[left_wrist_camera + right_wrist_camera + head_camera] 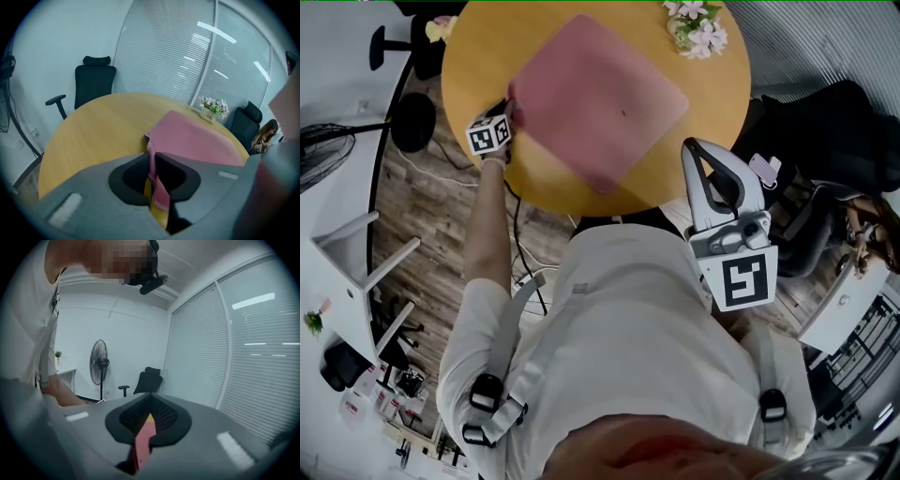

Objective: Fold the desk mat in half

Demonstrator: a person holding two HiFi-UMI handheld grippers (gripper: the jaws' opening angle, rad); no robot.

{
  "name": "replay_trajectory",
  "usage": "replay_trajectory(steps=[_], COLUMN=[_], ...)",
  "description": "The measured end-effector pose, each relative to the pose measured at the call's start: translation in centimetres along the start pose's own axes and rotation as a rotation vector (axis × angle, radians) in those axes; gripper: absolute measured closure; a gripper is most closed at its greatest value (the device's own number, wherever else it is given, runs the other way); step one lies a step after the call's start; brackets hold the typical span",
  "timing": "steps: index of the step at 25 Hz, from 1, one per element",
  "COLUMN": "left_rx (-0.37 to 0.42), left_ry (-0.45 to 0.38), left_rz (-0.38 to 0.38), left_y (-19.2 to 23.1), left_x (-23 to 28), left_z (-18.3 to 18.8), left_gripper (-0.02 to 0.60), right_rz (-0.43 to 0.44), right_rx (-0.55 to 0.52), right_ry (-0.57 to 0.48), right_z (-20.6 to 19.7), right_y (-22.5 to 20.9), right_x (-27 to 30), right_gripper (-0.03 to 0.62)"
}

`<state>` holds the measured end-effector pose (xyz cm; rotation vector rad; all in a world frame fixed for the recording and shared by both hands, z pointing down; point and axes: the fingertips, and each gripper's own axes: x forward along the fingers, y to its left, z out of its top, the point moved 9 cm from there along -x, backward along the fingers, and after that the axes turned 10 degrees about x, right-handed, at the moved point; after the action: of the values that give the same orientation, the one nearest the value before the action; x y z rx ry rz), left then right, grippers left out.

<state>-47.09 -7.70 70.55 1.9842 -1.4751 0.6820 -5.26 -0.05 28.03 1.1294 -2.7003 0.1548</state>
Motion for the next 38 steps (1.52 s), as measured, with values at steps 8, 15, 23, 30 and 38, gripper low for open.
replay_trajectory(steps=[8,15,23,30,38], left_rx=[0.017,0.029,0.045,0.052,0.065], left_ry=[-0.038,-0.049,-0.054,-0.051,-0.040], left_rz=[-0.038,-0.064,-0.094,-0.111,-0.143], left_y=[-4.0,-7.0,-10.2,-12.9,-16.1], left_x=[-0.8,-0.9,-0.6,0.1,1.1], left_z=[1.4,2.2,3.0,3.6,4.4], left_gripper=[0.540,0.540,0.540,0.540,0.540], right_rz=[-0.004,-0.016,-0.030,-0.046,-0.065], right_rx=[-0.006,-0.009,-0.007,-0.007,0.004], right_ry=[-0.024,-0.049,-0.068,-0.088,-0.105], right_z=[0.3,0.6,0.6,1.0,0.8], right_y=[-0.5,-1.0,-1.7,-2.5,-3.8], right_x=[-1.8,-3.7,-5.7,-7.3,-8.7], right_gripper=[0.589,0.589,0.589,0.589,0.589])
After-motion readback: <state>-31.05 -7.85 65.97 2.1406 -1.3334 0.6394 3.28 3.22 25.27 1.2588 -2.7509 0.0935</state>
